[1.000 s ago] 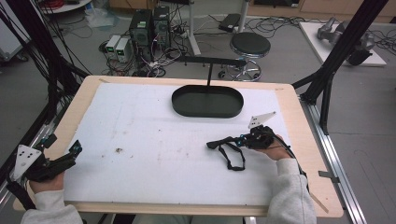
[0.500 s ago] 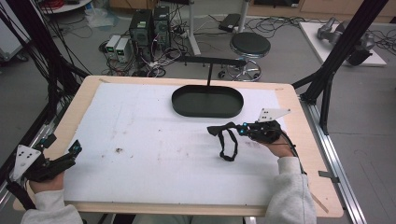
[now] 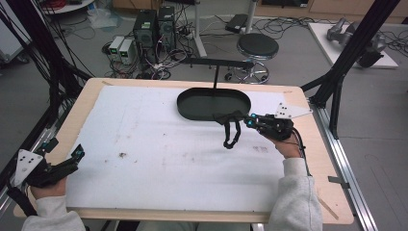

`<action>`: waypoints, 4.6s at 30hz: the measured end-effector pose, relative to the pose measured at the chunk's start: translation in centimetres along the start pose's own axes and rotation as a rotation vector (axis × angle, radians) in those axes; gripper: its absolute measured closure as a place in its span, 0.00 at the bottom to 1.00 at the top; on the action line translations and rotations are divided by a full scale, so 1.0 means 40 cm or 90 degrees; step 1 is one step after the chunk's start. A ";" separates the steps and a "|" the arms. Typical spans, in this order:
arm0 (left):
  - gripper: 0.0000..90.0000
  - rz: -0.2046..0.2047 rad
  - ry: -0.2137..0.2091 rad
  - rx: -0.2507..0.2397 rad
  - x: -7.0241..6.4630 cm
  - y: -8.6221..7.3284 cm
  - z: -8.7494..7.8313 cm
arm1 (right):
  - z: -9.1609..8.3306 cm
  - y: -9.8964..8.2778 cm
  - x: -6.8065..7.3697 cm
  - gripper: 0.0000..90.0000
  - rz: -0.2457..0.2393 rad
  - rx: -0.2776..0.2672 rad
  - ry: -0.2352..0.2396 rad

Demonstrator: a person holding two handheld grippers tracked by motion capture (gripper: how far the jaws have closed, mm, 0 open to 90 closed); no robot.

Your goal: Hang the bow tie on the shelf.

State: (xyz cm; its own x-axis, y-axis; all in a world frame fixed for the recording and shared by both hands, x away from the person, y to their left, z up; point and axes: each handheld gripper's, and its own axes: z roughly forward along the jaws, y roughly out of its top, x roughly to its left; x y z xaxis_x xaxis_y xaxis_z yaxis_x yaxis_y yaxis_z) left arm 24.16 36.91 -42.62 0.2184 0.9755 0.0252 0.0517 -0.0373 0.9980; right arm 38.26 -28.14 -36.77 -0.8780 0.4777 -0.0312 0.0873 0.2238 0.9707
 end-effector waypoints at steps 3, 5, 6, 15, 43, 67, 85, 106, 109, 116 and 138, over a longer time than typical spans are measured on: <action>0.17 0.001 -0.001 0.001 0.000 0.000 0.001 | -0.002 0.014 -0.004 0.98 0.011 -0.024 0.007; 0.17 0.001 -0.001 0.001 0.000 -0.001 0.001 | -0.003 0.019 -0.007 0.98 0.012 -0.036 -0.004; 0.17 0.000 -0.001 0.001 0.000 -0.001 0.001 | -0.003 0.019 -0.007 0.98 0.012 -0.036 -0.004; 0.17 -0.006 0.002 0.001 0.007 -0.006 0.003 | -0.002 0.051 -0.034 0.98 0.023 -0.074 -0.043; 0.17 -0.008 0.009 0.008 0.013 -0.024 0.019 | 0.026 0.123 -0.149 0.98 0.067 -0.125 -0.258; 0.17 -0.013 0.017 0.023 0.022 -0.038 0.028 | 0.077 0.126 -0.229 0.98 0.097 -0.142 -0.369; 0.17 -0.010 0.013 0.027 0.021 -0.040 0.030 | 0.116 0.087 -0.268 0.97 0.116 -0.073 -0.404; 0.17 -0.008 0.012 0.019 0.017 -0.035 0.023 | 0.099 0.117 -0.242 0.83 0.111 -0.065 -0.416; 0.17 -0.009 0.013 0.015 0.016 -0.033 0.022 | 0.095 0.121 -0.238 0.81 0.112 -0.062 -0.420; 0.17 -0.008 0.013 0.014 0.017 -0.032 0.020 | 0.082 0.137 -0.227 0.77 0.105 -0.074 -0.418; 0.17 -0.007 0.013 0.010 0.016 -0.029 0.018 | 0.062 0.150 -0.217 0.33 0.120 -0.088 -0.444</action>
State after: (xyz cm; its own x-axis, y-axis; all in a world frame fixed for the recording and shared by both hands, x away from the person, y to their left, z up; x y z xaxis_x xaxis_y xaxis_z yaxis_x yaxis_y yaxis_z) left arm 24.93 37.43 -43.81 0.1974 0.9802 0.0156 0.0688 -0.0297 0.9972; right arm 47.58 -28.83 -31.28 -0.3471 0.9370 0.0392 0.1066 -0.0022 0.9943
